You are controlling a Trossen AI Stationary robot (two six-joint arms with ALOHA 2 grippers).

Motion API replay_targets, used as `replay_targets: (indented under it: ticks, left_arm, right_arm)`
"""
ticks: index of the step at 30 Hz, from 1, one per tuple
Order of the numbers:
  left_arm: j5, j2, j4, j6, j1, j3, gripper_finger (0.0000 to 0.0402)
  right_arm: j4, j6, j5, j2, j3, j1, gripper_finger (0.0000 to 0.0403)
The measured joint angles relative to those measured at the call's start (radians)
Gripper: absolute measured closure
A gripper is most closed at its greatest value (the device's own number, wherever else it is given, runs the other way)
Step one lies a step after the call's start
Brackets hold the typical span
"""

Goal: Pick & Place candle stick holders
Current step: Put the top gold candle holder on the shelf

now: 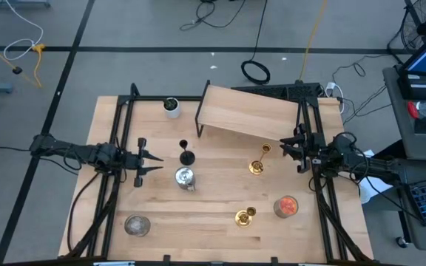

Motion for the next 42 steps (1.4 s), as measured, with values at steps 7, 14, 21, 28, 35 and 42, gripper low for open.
replay_targets:
  ticks: [7,14,21,28,35,42]
  left_arm:
    - [0.0,0.0,-0.015,0.037,0.0,0.012,0.0284]
    - [0.0,0.0,-0.04,0.039,0.0,0.012,0.0284]
    - [-0.007,0.0,-0.05,0.041,0.0,0.013,0.0284]
    - [-0.052,0.0,-0.05,0.064,0.0,0.013,0.0284]
    - [-0.052,0.0,-0.058,0.095,0.0,0.013,0.0284]
    - [-0.06,0.0,-0.069,0.095,0.0,0.013,0.0284]
  right_arm:
    - [0.0,-0.086,0.06,0.0,0.0,0.001,0.0314]
    - [-0.001,-0.098,0.104,0.003,0.0,0.0,0.0314]
    - [-0.005,-0.098,0.104,0.008,0.0,0.0,0.0314]
    - [-0.025,-0.098,0.101,0.028,0.0,0.0,0.0314]
    - [-0.002,-0.098,0.101,0.126,0.0,0.001,0.03]
    - [0.022,-0.097,0.013,0.201,0.0,0.001,0.0237]
